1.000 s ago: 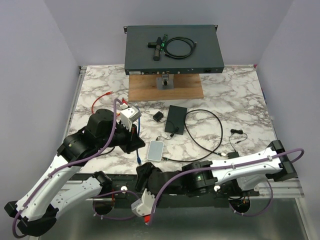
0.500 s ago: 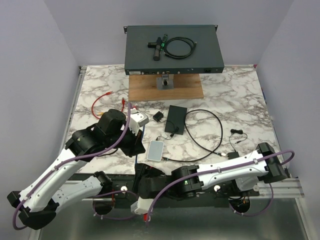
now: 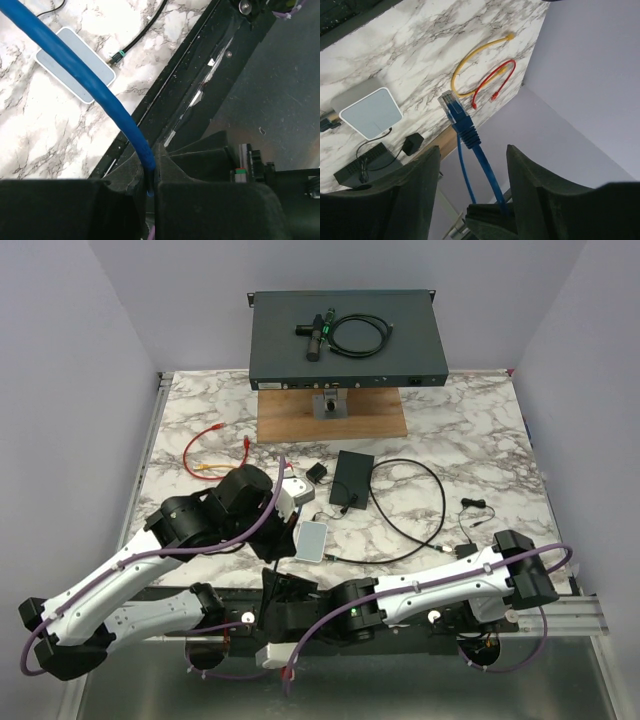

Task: Insert the plug into the switch port
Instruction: Pick up the connector from the center of the board.

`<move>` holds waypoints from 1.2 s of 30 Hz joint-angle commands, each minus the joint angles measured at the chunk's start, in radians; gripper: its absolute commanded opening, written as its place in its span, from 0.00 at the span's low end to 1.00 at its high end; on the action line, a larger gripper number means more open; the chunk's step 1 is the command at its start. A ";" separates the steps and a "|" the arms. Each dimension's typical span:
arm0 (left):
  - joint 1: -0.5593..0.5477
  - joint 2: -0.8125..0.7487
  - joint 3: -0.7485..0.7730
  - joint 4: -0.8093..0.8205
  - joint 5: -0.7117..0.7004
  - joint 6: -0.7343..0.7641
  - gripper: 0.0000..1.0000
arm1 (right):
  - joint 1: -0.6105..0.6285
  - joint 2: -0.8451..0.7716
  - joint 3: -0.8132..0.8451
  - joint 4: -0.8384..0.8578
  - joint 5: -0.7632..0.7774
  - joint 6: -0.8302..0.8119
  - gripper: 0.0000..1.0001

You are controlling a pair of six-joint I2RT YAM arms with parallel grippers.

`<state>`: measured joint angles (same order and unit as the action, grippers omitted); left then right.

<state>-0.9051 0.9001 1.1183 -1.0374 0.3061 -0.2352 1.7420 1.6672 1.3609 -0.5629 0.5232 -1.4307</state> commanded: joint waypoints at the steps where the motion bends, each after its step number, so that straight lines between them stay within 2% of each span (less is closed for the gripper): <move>1: -0.059 0.003 0.038 -0.012 -0.043 0.011 0.00 | 0.010 0.024 0.012 0.039 0.048 -0.037 0.52; 4: -0.086 0.007 0.040 -0.013 -0.048 0.011 0.00 | 0.010 0.028 0.001 0.051 0.055 -0.042 0.31; 9: -0.121 0.021 0.039 -0.012 -0.061 0.012 0.00 | 0.010 0.024 -0.017 0.073 0.076 -0.051 0.02; 13: -0.126 0.021 0.044 0.006 -0.060 0.015 0.00 | 0.010 0.020 -0.022 0.070 0.088 -0.034 0.01; 14: -0.126 0.017 0.044 0.017 -0.056 0.019 0.04 | 0.010 0.021 -0.020 0.067 0.095 -0.021 0.01; 18: -0.126 -0.018 0.047 0.056 -0.085 0.022 0.40 | 0.010 0.022 -0.014 0.039 0.146 0.059 0.01; 19: -0.126 -0.023 0.049 0.064 -0.091 0.022 0.45 | 0.010 0.021 -0.014 0.031 0.161 0.079 0.01; 24: -0.126 -0.023 0.073 0.079 -0.149 0.019 0.58 | 0.007 -0.045 -0.064 0.043 0.228 0.159 0.01; 29: -0.126 0.001 0.114 0.077 -0.222 0.024 0.62 | 0.006 -0.165 -0.160 0.099 0.334 0.196 0.01; 32: -0.124 0.000 0.144 0.081 -0.298 0.016 0.82 | -0.005 -0.238 -0.204 0.123 0.417 0.211 0.01; 33: -0.124 -0.002 0.150 0.084 -0.348 0.010 0.94 | -0.010 -0.268 -0.215 0.136 0.451 0.210 0.01; 34: -0.124 -0.007 0.156 0.091 -0.387 0.003 0.98 | -0.017 -0.292 -0.226 0.151 0.479 0.207 0.01; 36: -0.124 -0.020 0.162 0.105 -0.445 -0.012 0.99 | -0.026 -0.354 -0.246 0.178 0.535 0.197 0.01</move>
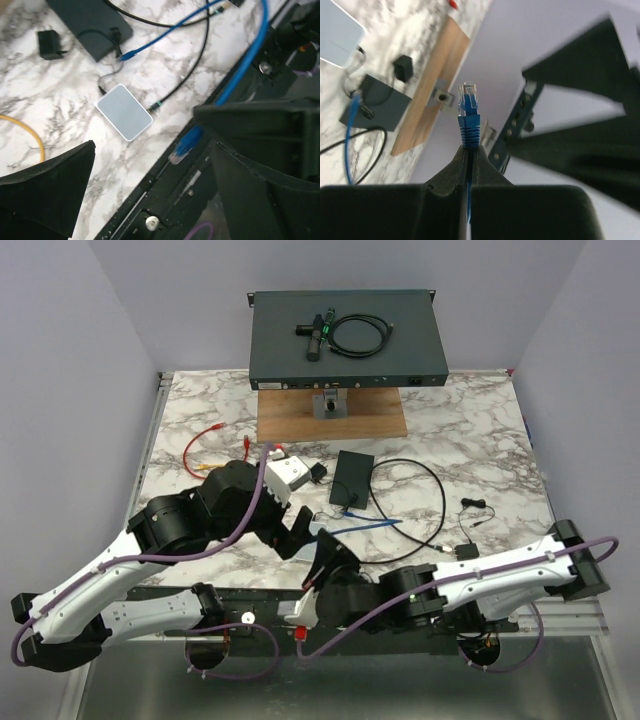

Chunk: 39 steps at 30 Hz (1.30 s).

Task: Insert the plug into the switch port
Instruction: Pick up the connector from the center of the board.

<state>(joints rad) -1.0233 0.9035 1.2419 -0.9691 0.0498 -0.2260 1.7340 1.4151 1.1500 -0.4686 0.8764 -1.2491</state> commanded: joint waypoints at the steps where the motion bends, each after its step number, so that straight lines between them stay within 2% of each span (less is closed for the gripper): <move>1: -0.005 -0.031 0.040 0.049 -0.198 -0.025 0.98 | -0.024 -0.127 -0.043 0.092 0.212 0.009 0.01; 9: 0.004 -0.084 -0.019 0.163 -0.148 -0.086 0.99 | -0.130 -0.302 -0.082 0.085 0.316 0.029 0.01; 14: 0.079 -0.103 -0.107 0.254 0.010 -0.135 0.98 | -0.317 -0.320 -0.207 0.277 0.234 -0.031 0.01; 20: 0.167 -0.118 -0.220 0.336 0.119 -0.182 0.97 | -0.535 -0.245 -0.269 0.535 0.134 -0.044 0.01; 23: 0.220 -0.164 -0.291 0.380 0.144 -0.222 0.97 | -0.554 -0.205 -0.277 0.566 0.067 0.083 0.01; 29: 0.350 -0.289 -0.406 0.430 0.178 -0.296 0.97 | -0.554 -0.150 -0.316 0.536 -0.166 0.365 0.01; 33: 0.451 -0.337 -0.494 0.515 0.336 -0.372 0.97 | -0.557 -0.182 -0.360 0.551 -0.363 0.532 0.01; 39: 0.533 -0.362 -0.593 0.627 0.510 -0.455 0.94 | -0.559 -0.260 -0.463 0.597 -0.561 0.660 0.01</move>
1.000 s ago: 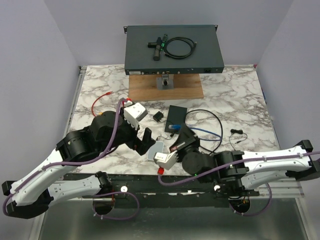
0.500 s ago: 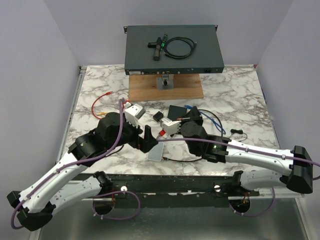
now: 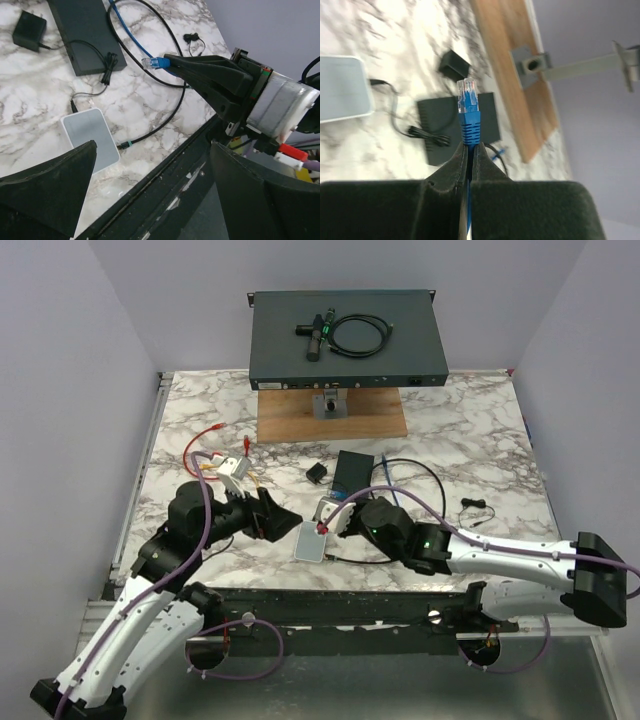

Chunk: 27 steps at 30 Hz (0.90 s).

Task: Insert the plug into the switch port
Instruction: Pick up the connector from the center of the board.

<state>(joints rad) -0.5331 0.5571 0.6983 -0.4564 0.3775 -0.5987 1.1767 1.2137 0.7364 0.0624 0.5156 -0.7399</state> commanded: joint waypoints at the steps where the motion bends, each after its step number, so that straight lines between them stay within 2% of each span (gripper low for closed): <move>1: 0.053 -0.016 -0.056 0.123 0.205 -0.094 0.93 | -0.001 -0.074 -0.070 0.076 -0.228 0.162 0.01; 11: 0.077 0.017 -0.167 0.236 0.385 -0.160 0.86 | -0.002 -0.138 -0.164 0.180 -0.405 0.195 0.01; 21: 0.103 0.054 -0.222 0.313 0.422 -0.192 0.77 | -0.001 -0.150 -0.173 0.238 -0.499 0.191 0.01; 27: 0.134 0.090 -0.240 0.380 0.465 -0.241 0.66 | 0.000 -0.154 -0.181 0.258 -0.545 0.173 0.01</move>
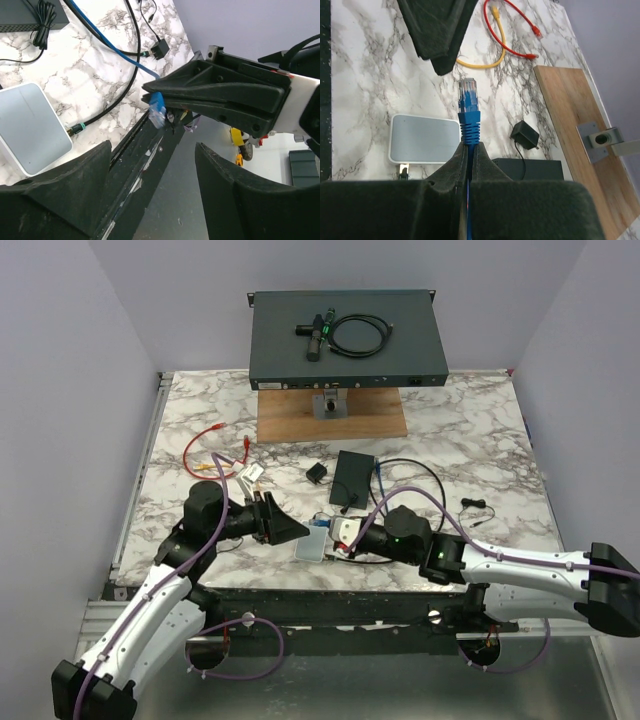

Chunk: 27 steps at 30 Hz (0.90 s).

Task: Insert the plug into the switch port
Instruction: Pick up the connector from the center of the board.

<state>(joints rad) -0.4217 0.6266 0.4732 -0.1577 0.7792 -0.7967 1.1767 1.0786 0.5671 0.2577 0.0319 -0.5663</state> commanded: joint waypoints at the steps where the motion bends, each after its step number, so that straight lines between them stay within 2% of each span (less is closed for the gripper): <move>1: 0.026 0.024 -0.016 0.083 0.064 -0.047 0.64 | 0.001 -0.020 -0.016 0.068 -0.064 -0.004 0.01; 11: 0.051 0.033 -0.025 0.137 0.095 -0.170 0.48 | 0.026 0.014 -0.025 0.109 -0.047 -0.068 0.01; 27: 0.054 -0.001 -0.026 0.066 0.077 -0.184 0.37 | 0.094 0.075 -0.016 0.192 0.120 -0.143 0.01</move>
<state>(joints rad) -0.3740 0.6395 0.4507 -0.0608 0.8494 -0.9813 1.2579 1.1412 0.5533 0.3859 0.0952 -0.6922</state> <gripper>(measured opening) 0.387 0.019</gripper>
